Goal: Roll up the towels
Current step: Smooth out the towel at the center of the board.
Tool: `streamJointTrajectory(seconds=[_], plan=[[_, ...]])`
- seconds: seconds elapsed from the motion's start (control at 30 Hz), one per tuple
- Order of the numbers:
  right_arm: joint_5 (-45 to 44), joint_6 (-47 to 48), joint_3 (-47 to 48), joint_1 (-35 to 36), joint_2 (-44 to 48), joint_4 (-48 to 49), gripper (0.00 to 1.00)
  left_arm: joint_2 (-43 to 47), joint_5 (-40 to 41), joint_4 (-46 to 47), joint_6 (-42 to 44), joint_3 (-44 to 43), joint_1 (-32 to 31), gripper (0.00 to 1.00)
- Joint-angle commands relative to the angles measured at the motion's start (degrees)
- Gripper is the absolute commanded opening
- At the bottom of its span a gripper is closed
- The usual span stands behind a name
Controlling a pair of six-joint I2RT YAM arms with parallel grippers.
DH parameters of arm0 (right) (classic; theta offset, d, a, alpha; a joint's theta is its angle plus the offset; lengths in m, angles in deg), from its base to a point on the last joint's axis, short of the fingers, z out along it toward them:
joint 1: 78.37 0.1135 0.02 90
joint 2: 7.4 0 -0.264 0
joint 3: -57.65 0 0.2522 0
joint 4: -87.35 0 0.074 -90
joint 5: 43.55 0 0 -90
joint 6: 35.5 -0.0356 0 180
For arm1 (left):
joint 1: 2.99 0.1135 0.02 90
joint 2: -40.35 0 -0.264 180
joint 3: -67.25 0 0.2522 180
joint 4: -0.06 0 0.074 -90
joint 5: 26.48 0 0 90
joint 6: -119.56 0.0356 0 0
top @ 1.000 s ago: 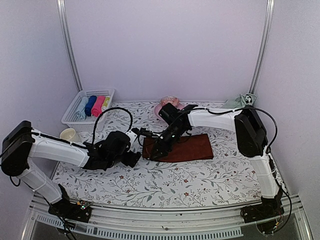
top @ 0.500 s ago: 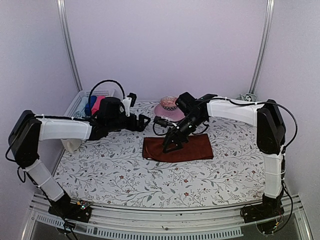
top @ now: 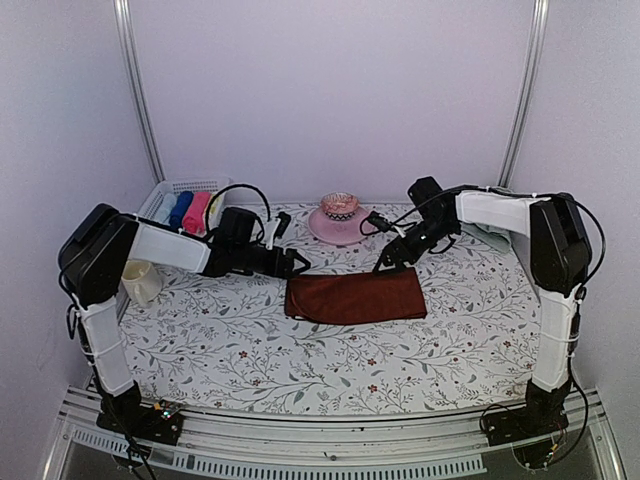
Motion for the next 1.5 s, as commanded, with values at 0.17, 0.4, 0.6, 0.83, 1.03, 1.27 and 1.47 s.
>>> streamJointTrajectory(seconds=[0.17,0.4,0.6,0.83,1.03,1.27,1.47], plan=[[-2.4,-1.03,-1.01,0.04,-0.48,1.39,0.73,-1.91,0.37,-4.65,4.75,-1.9,1.06,0.77],[-2.3,-0.72,-1.1,0.08,-0.08,1.43,0.73,-5.56,0.63,-6.36,4.93,-2.75,0.97,0.69],[-2.31,-0.46,-1.11,0.04,-0.25,1.43,0.73,-5.04,1.49,-7.14,4.86,-2.45,0.71,0.57],[-2.39,-0.37,-1.11,0.09,-0.49,1.46,0.73,-3.39,2.02,-7.54,5.64,-2.46,0.14,0.44],[-2.51,-0.38,-1.02,0.05,-0.52,1.46,0.73,-1.0,3.3,-8.07,6.09,-2.47,-0.08,0.25],[-2.91,-0.54,-1.02,0.04,-1.0,1.52,0.73,-0.52,3.69,-8.55,7.41,-4.08,-0.73,0.07],[-2.91,-0.54,-1.02,0.04,-1.22,1.59,0.73,-1.9,5.26,-10.21,8.67,-6.83,-1.05,0.05]])
